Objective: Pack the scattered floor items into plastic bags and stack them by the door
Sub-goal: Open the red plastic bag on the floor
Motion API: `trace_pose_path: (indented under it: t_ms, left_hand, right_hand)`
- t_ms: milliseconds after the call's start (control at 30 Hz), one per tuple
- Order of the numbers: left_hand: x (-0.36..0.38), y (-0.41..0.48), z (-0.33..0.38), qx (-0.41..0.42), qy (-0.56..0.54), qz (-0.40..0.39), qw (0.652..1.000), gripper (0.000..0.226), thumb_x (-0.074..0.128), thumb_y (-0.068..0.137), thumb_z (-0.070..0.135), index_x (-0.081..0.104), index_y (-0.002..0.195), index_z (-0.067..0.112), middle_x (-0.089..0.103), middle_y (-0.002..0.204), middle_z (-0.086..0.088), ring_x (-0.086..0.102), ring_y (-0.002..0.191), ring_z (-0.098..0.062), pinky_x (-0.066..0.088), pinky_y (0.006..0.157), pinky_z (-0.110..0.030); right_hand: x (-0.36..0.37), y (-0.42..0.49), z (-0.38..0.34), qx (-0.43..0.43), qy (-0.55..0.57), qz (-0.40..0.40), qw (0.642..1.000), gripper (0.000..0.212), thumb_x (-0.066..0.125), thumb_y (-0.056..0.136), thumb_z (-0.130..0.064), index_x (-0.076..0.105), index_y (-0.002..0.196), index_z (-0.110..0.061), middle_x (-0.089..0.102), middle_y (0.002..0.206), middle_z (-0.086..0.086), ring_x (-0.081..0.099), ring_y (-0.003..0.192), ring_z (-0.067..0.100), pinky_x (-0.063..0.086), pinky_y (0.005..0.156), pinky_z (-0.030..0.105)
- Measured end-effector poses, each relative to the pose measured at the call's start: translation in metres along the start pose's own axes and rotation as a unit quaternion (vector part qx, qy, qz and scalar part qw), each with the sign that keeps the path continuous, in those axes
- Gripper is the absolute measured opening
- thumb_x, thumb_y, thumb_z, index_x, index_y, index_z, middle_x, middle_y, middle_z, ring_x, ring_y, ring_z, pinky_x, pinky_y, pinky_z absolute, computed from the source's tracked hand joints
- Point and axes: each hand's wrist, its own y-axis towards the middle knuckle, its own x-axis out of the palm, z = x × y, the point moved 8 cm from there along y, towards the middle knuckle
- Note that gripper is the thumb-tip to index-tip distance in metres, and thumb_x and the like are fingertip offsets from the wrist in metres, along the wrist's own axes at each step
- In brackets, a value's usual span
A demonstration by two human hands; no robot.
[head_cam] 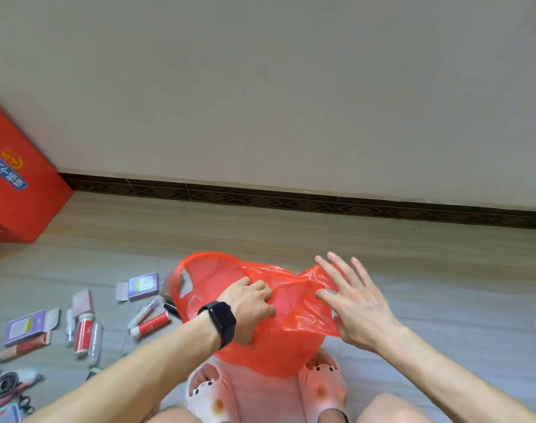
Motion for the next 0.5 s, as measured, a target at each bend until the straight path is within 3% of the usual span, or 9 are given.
trace_pose_path:
  t_ms: [100, 167, 267, 333, 400, 500]
  left_hand:
    - [0.014, 0.023, 0.004, 0.019, -0.014, -0.019, 1.0, 0.075, 0.07, 0.07, 0.06, 0.049, 0.137, 0.035, 0.047, 0.138, -0.002, 0.041, 0.125, -0.024, 0.034, 0.101, -0.043]
    - [0.028, 0.031, 0.006, 0.017, -0.035, -0.052, 0.998, 0.091, 0.064, 0.07, 0.073, 0.037, 0.147, 0.034, 0.033, 0.154, -0.005, 0.026, 0.141, -0.026, 0.021, 0.113, -0.052]
    - [0.052, 0.034, 0.011, 0.028, -0.064, -0.085, 0.994, 0.099, 0.058, 0.07, 0.08, 0.03, 0.151, 0.031, 0.02, 0.161, -0.005, 0.004, 0.151, -0.022, 0.0, 0.117, -0.058]
    - [0.074, 0.034, 0.016, 0.038, -0.069, -0.101, 0.992, 0.094, 0.055, 0.072, 0.08, 0.031, 0.151, 0.034, 0.022, 0.161, -0.005, 0.001, 0.151, -0.02, -0.006, 0.117, -0.057]
    - [0.095, 0.033, 0.009, 0.022, -0.051, -0.111, 0.992, 0.095, 0.055, 0.074, 0.079, 0.017, 0.153, 0.042, 0.009, 0.164, -0.001, -0.007, 0.15, -0.026, -0.005, 0.116, -0.059]
    - [0.127, 0.035, -0.033, -0.067, 0.0, -0.148, 0.987, 0.105, 0.062, 0.078, 0.066, -0.014, 0.149, 0.051, -0.024, 0.16, -0.001, -0.008, 0.147, -0.04, 0.012, 0.115, -0.057]
  right_hand:
    - [-0.004, 0.015, -0.033, -0.108, 0.061, 0.064, 0.99, 0.02, 0.066, 0.066, -0.019, 0.067, 0.085, -0.024, 0.056, 0.14, 0.005, 0.038, 0.141, 0.029, 0.027, 0.116, 0.052]
    - [0.009, 0.025, -0.049, -0.162, 0.084, 0.055, 0.982, 0.023, 0.068, 0.062, -0.018, 0.07, 0.084, -0.023, 0.07, 0.115, -0.004, 0.055, 0.127, 0.023, 0.031, 0.116, 0.046]
    - [0.055, 0.037, -0.056, -0.164, 0.082, -0.085, 0.979, 0.022, 0.055, 0.076, -0.022, 0.059, 0.097, -0.024, 0.07, 0.096, -0.006, 0.064, 0.104, 0.021, 0.014, 0.121, 0.036]
    - [0.089, 0.039, -0.048, -0.134, 0.06, -0.192, 0.97, 0.019, 0.038, 0.089, -0.026, 0.052, 0.101, -0.022, 0.069, 0.097, 0.001, 0.065, 0.098, 0.03, 0.009, 0.122, 0.044]
    - [0.113, 0.036, -0.032, -0.098, 0.012, -0.255, 0.962, 0.035, 0.024, 0.1, -0.039, 0.054, 0.108, -0.022, 0.07, 0.101, 0.005, 0.067, 0.099, 0.034, 0.01, 0.12, 0.053]
    - [0.13, 0.035, -0.011, -0.091, -0.008, -0.225, 0.97, 0.055, 0.019, 0.097, -0.054, 0.064, 0.096, -0.024, 0.072, 0.086, 0.004, 0.072, 0.08, 0.03, 0.029, 0.113, 0.052]
